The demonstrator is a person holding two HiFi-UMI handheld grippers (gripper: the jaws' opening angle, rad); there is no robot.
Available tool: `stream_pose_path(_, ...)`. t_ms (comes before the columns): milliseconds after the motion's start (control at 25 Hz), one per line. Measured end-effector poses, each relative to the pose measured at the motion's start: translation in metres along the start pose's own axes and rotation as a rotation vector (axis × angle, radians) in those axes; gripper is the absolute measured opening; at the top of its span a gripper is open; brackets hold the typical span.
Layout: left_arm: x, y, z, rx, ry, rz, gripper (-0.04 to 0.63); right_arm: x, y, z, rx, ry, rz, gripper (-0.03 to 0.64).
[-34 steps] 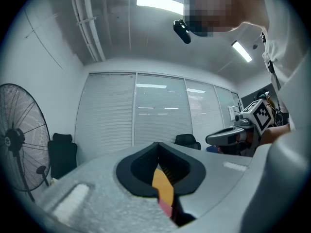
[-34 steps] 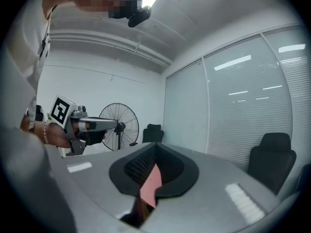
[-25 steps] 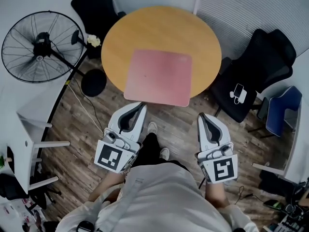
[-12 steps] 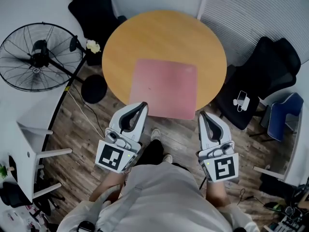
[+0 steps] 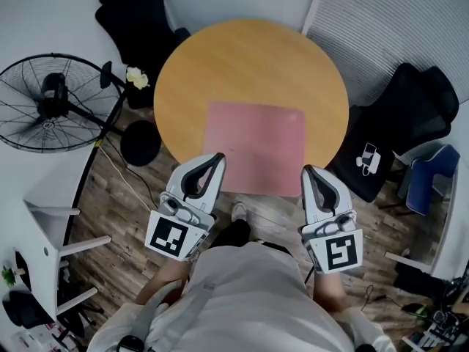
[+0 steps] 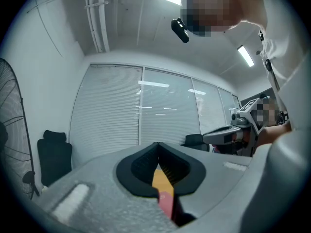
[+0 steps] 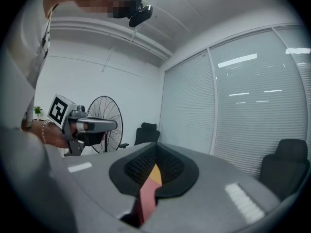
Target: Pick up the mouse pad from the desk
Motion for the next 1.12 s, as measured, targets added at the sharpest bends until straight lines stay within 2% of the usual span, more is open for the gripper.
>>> stream_pose_path(480,0.024,0.028,-0.039,0.024,0.001,-0.005,0.006,-0.005,0.055,0.009,0.02,0.026,0.002,0.003)
stream_pose_path(960,0.047,0.047,-0.04,0.062,-0.002,-0.023,0.006,0.013,0.069,0.028,0.018,-0.002,-0.028,0.005)
stream_pose_path(1120,0.064,0.048,-0.038,0.071,-0.019,-0.06,0.006,0.026,0.07,0.036,0.024,-0.002,-0.057,0.005)
Point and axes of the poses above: the fingertips, and each gripper's own axes: y forward along the fingers, z to its right, x out of its underside, the point moved 5 cm from there along -y, backward along the fingers, and after that the axes turned 15 degrees about y, right-handed, at the moved point
